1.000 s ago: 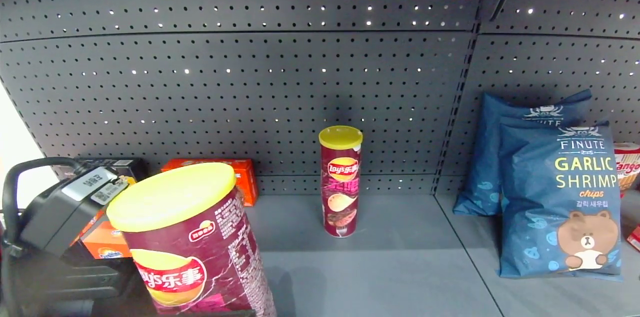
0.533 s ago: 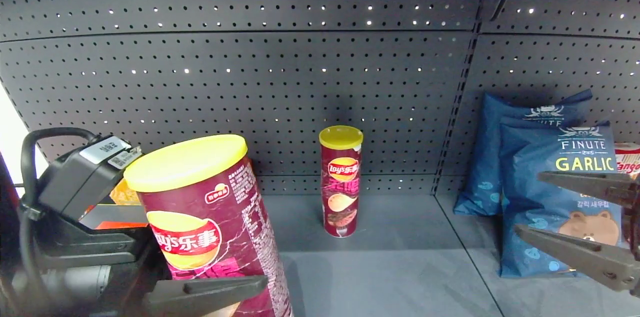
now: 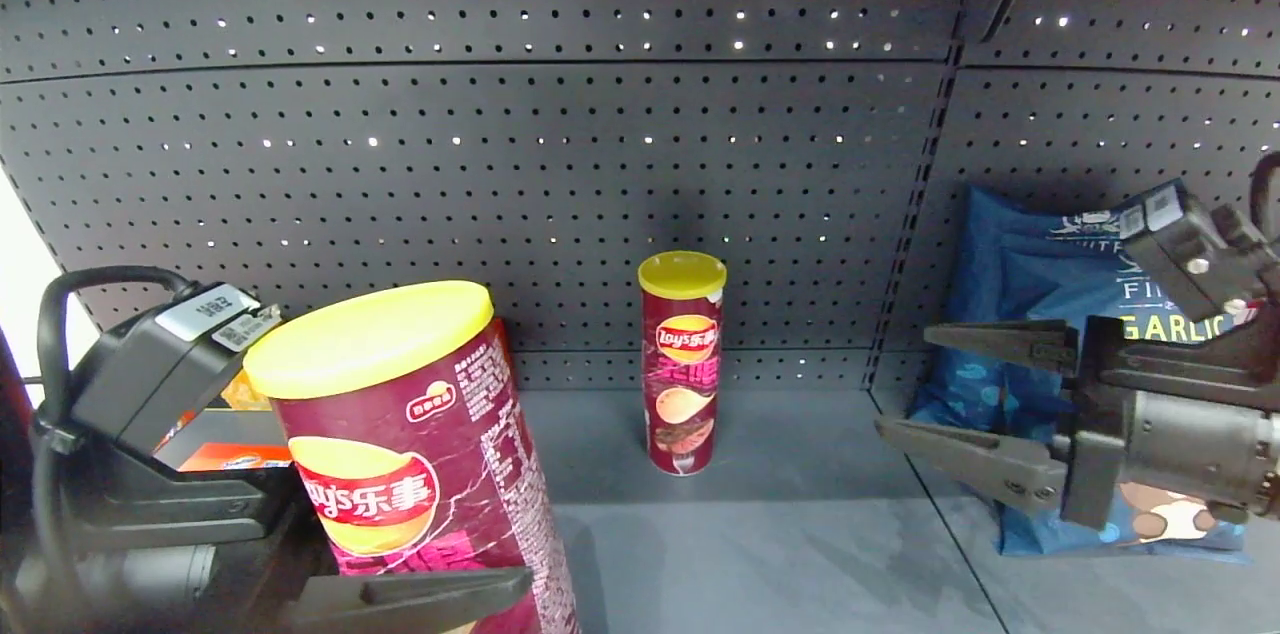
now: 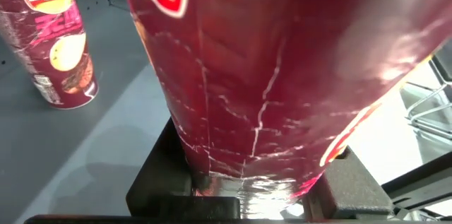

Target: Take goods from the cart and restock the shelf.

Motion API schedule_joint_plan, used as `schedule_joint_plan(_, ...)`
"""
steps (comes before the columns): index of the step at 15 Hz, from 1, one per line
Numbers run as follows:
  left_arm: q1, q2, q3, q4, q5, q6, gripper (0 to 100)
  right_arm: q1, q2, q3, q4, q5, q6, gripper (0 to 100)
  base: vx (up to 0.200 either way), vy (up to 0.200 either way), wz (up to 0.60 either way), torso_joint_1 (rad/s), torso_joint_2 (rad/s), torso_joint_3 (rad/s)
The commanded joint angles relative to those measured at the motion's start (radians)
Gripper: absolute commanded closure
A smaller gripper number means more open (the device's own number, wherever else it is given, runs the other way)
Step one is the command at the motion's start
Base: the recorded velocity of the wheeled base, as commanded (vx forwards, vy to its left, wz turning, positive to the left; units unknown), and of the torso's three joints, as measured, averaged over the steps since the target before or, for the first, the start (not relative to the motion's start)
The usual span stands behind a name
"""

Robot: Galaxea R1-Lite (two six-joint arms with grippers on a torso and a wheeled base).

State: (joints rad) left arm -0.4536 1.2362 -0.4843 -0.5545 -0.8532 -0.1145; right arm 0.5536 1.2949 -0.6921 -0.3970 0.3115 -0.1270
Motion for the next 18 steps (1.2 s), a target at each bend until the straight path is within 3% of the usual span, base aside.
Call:
schedule_joint_plan(1, 0.001, -0.003, 0.003, -0.001, -0.001, -0.001, 100, 0.003, 0.152, -0.014, -0.095, -0.002, -0.002, 0, 0.0, 0.0, 0.0, 0.0, 0.0, 0.0)
schedule_joint_plan(4, 0.004, -0.003, 0.035, 0.001, 0.0, -0.001, 100, 0.0, 0.213, -0.032, -0.108, 0.015, -0.005, 0, 0.0, 0.0, 0.0, 0.0, 0.0, 0.0)
schedule_joint_plan(8, 0.004, -0.035, 0.067, 0.002, -0.001, -0.001, 100, -0.055, 0.311, -0.041, -0.252, 0.176, -0.008, 0, 0.0, 0.0, 0.0, 0.0, 0.0, 0.0)
schedule_joint_plan(18, 0.001, -0.038, 0.065, 0.002, -0.001, 0.001, 100, -0.075, 0.494, -0.165, -0.327, 0.38, -0.019, 0, 0.0, 0.0, 0.0, 0.0, 0.0, 0.0)
